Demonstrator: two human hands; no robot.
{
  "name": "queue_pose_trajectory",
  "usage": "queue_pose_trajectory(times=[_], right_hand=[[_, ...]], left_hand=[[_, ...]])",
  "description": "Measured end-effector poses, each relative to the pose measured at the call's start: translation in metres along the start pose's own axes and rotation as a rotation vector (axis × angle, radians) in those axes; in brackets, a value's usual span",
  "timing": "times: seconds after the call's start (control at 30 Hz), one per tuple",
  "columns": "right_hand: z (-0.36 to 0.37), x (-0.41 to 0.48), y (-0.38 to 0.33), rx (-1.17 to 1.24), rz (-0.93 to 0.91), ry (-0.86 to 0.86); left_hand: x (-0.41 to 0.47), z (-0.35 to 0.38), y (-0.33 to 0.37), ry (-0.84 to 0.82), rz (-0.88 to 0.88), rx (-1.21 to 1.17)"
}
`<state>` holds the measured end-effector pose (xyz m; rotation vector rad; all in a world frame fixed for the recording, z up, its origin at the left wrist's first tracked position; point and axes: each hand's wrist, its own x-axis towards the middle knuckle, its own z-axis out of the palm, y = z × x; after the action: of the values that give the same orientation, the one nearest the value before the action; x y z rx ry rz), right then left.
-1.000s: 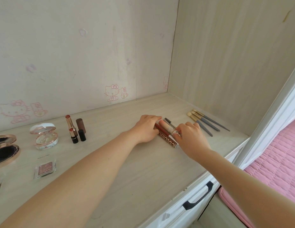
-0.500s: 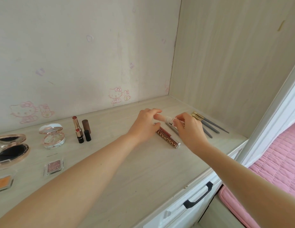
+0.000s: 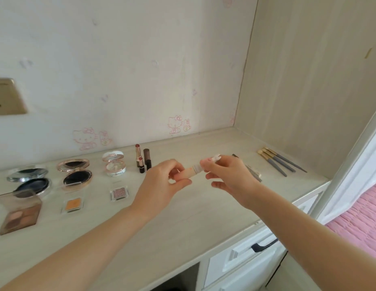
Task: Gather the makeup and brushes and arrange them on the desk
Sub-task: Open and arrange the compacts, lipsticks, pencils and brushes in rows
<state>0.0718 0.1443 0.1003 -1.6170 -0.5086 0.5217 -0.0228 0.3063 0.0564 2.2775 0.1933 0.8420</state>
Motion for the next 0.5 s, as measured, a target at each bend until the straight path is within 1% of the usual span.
queue_pose_trajectory(times=[0.2,0.5], right_hand=[[0.054,-0.026,0.010,0.061,0.008,-0.119],[0.118,-0.038,0.022,-0.041,0.010,-0.222]], left_hand=[[-0.054,-0.049,-0.009,0.016,-0.098,0.047],[-0.108,-0.103,-0.030,-0.034,-0.224,0.106]])
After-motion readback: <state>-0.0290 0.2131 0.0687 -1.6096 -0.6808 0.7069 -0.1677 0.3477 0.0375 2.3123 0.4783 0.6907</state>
